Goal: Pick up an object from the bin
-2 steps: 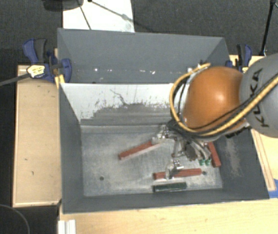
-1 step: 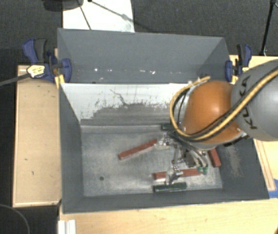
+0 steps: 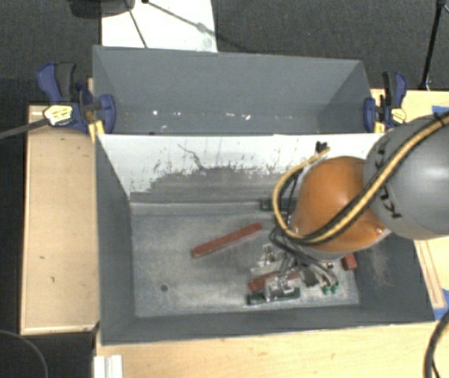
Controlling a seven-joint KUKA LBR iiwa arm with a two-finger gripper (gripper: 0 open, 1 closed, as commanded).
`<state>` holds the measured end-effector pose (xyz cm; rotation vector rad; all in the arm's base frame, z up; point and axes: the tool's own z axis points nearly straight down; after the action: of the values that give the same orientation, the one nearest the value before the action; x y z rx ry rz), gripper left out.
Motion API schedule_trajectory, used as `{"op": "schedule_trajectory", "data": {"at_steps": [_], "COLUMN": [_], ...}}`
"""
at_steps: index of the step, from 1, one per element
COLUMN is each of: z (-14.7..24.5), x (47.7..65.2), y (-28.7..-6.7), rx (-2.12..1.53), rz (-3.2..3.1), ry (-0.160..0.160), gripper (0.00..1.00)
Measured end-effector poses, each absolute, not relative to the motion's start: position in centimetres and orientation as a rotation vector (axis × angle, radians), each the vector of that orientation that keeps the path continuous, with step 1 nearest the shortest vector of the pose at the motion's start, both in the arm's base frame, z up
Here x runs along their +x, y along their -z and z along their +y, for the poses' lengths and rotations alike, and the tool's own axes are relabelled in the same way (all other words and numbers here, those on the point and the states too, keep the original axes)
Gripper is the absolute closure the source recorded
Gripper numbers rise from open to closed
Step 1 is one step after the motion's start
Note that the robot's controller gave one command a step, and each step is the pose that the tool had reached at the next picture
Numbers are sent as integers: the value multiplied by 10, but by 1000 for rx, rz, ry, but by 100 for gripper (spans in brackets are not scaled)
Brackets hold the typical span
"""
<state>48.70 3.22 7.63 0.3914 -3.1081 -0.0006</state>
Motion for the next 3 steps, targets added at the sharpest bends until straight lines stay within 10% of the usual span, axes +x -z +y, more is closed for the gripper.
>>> {"op": "schedule_trajectory", "data": {"at_steps": [1, 2, 3], "z": [32, 36, 36], "x": [487, 479, 477], "y": [-76, -260, -257], "rx": [389, 644, 636], "rz": [-3108, -3087, -3079], "ry": [1, -2, 1], "gripper": [100, 100, 0]}}
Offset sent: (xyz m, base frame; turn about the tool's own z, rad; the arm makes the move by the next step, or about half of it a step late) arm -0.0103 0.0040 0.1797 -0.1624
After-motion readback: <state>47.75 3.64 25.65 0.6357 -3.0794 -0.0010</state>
